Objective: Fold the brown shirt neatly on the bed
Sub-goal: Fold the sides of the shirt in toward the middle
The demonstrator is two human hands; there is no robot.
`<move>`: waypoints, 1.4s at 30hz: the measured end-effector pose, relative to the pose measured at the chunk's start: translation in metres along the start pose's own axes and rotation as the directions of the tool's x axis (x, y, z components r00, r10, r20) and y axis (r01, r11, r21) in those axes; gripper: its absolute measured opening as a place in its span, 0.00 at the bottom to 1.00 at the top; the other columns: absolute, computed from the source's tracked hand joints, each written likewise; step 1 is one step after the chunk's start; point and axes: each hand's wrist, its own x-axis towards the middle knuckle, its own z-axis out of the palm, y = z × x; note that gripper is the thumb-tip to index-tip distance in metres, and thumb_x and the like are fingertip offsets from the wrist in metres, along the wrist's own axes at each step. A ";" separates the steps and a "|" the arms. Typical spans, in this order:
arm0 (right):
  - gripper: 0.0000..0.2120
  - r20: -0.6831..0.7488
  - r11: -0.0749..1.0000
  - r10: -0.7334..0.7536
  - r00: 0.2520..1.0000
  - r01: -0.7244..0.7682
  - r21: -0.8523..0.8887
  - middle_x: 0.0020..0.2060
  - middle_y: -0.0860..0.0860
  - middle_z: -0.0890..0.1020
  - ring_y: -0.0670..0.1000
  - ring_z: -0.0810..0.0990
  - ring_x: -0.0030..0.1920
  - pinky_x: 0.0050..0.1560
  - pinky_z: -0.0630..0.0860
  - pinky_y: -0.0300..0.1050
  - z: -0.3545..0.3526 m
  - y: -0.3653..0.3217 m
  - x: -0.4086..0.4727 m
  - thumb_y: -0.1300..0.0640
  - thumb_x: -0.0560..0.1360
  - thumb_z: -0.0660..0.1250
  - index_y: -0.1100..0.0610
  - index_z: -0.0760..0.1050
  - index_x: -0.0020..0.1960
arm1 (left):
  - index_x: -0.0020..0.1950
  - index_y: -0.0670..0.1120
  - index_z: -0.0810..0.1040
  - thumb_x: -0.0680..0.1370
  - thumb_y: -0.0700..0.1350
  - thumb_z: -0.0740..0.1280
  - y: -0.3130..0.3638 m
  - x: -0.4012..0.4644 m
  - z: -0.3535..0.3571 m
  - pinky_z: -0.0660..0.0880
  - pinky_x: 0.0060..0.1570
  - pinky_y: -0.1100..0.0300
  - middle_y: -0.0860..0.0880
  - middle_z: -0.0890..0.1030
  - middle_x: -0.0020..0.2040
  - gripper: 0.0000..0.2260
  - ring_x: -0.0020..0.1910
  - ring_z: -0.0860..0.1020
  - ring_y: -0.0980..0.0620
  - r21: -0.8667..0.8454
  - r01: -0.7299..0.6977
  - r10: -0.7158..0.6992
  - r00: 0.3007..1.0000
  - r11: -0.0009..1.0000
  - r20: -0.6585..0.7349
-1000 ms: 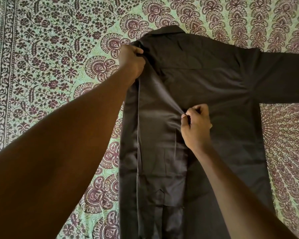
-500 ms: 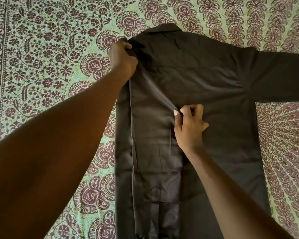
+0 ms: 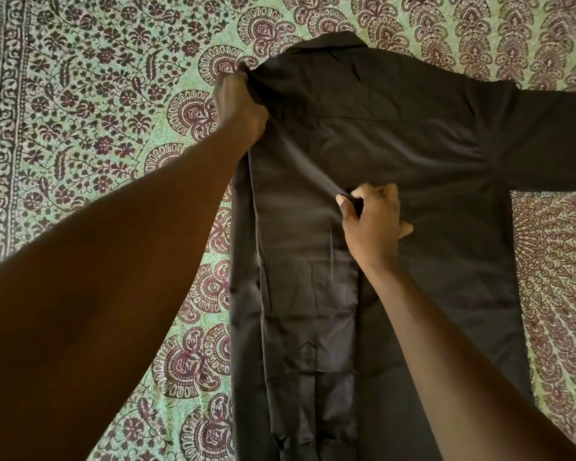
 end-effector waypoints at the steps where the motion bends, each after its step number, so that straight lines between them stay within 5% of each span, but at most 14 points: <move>1: 0.08 0.011 1.000 -0.003 1.000 0.003 -0.022 0.54 0.51 0.72 0.57 0.77 0.56 0.60 0.73 0.69 -0.001 -0.002 0.001 0.49 0.80 0.70 0.54 0.79 0.51 | 0.73 0.40 0.71 0.77 0.28 0.64 -0.001 0.000 -0.001 0.65 0.73 0.60 0.45 0.68 0.72 0.25 0.71 0.68 0.49 0.027 -0.016 0.016 1.000 0.999 -0.006; 5: 0.10 0.047 0.990 -0.033 0.998 0.039 -0.138 0.55 0.52 0.73 0.58 0.75 0.58 0.56 0.66 0.56 -0.002 -0.007 0.002 0.47 0.80 0.69 0.54 0.79 0.52 | 0.73 0.40 0.70 0.76 0.28 0.65 -0.003 0.000 -0.001 0.67 0.69 0.62 0.44 0.67 0.73 0.26 0.71 0.69 0.47 0.083 -0.037 0.038 0.999 0.996 -0.017; 9: 0.12 0.068 0.987 -0.036 0.997 0.046 -0.152 0.52 0.48 0.69 0.56 0.75 0.58 0.54 0.59 0.55 -0.002 -0.006 0.003 0.44 0.79 0.71 0.53 0.77 0.48 | 0.75 0.41 0.68 0.76 0.29 0.66 -0.004 0.002 -0.003 0.66 0.70 0.62 0.44 0.66 0.74 0.28 0.72 0.68 0.47 0.060 -0.005 0.006 1.000 0.998 -0.009; 15: 0.15 0.064 0.996 -0.039 0.997 0.043 -0.075 0.50 0.49 0.70 0.56 0.77 0.54 0.59 0.72 0.63 -0.002 -0.005 0.004 0.44 0.81 0.67 0.51 0.72 0.41 | 0.78 0.45 0.67 0.77 0.33 0.66 -0.017 0.011 -0.003 0.68 0.71 0.60 0.46 0.71 0.73 0.29 0.72 0.70 0.48 -0.106 0.071 -0.067 0.997 0.992 0.042; 21: 0.15 0.018 0.985 -0.033 0.999 0.035 -0.171 0.54 0.52 0.73 0.55 0.75 0.56 0.57 0.66 0.58 0.004 -0.004 0.006 0.47 0.83 0.65 0.57 0.81 0.48 | 0.71 0.48 0.74 0.76 0.32 0.64 -0.029 0.023 -0.003 0.71 0.39 0.71 0.47 0.75 0.67 0.24 0.60 0.75 0.53 -0.245 0.150 -0.137 0.988 0.958 0.067; 23: 0.14 -0.005 0.981 -0.037 0.999 0.035 -0.191 0.54 0.53 0.73 0.56 0.75 0.56 0.55 0.65 0.57 0.005 -0.007 0.003 0.46 0.82 0.66 0.57 0.80 0.48 | 0.72 0.48 0.73 0.78 0.33 0.66 -0.030 0.020 -0.004 0.74 0.45 0.71 0.48 0.75 0.68 0.24 0.62 0.75 0.53 -0.218 0.105 -0.092 0.993 0.970 0.067; 26: 0.13 -0.046 0.974 -0.065 0.997 0.054 -0.218 0.57 0.55 0.73 0.57 0.76 0.57 0.55 0.68 0.60 0.004 -0.012 -0.005 0.45 0.80 0.69 0.54 0.75 0.56 | 0.74 0.48 0.73 0.79 0.36 0.69 -0.029 0.004 -0.002 0.70 0.70 0.61 0.47 0.71 0.69 0.24 0.67 0.71 0.51 -0.082 -0.059 0.055 0.997 0.995 -0.051; 29: 0.16 -0.110 0.858 -0.352 0.930 0.274 -0.434 0.60 0.59 0.74 0.61 0.74 0.57 0.51 0.71 0.61 0.000 -0.008 -0.018 0.47 0.79 0.68 0.54 0.74 0.62 | 0.62 0.45 0.79 0.77 0.39 0.70 -0.032 -0.031 0.002 0.69 0.68 0.51 0.42 0.68 0.66 0.14 0.65 0.68 0.44 0.033 -0.174 0.177 0.962 0.984 -0.206; 32: 0.16 0.075 0.694 -0.605 0.793 0.571 -0.439 0.64 0.57 0.75 0.60 0.75 0.58 0.51 0.71 0.60 0.007 0.004 -0.031 0.49 0.80 0.63 0.56 0.77 0.63 | 0.54 0.46 0.82 0.78 0.42 0.69 -0.043 -0.079 0.010 0.64 0.67 0.47 0.43 0.72 0.64 0.06 0.66 0.67 0.42 0.055 -0.213 0.217 0.974 0.976 -0.070; 35: 0.23 0.273 0.627 -0.579 0.768 0.634 -0.453 0.69 0.53 0.74 0.57 0.76 0.64 0.56 0.71 0.60 0.014 0.013 -0.041 0.44 0.82 0.58 0.54 0.75 0.70 | 0.65 0.50 0.80 0.78 0.49 0.70 -0.062 -0.115 0.013 0.63 0.70 0.42 0.51 0.72 0.66 0.16 0.68 0.67 0.47 0.171 -0.339 0.314 0.936 0.925 0.158; 38: 0.27 0.286 0.646 -0.500 0.817 0.572 -0.505 0.73 0.52 0.72 0.55 0.72 0.69 0.61 0.70 0.61 0.014 0.015 -0.048 0.41 0.82 0.57 0.53 0.70 0.76 | 0.74 0.54 0.72 0.75 0.56 0.73 -0.072 -0.119 0.008 0.59 0.74 0.43 0.56 0.66 0.74 0.29 0.73 0.64 0.50 0.218 -0.373 0.316 0.913 0.902 0.257; 42: 0.30 0.371 0.606 -0.469 0.801 0.598 -0.525 0.81 0.56 0.62 0.55 0.65 0.78 0.67 0.64 0.64 0.012 0.019 -0.070 0.40 0.83 0.55 0.55 0.63 0.81 | 0.82 0.56 0.55 0.69 0.62 0.77 -0.061 -0.098 0.000 0.55 0.74 0.32 0.54 0.45 0.84 0.48 0.81 0.52 0.46 0.357 -0.388 0.225 0.879 0.850 0.420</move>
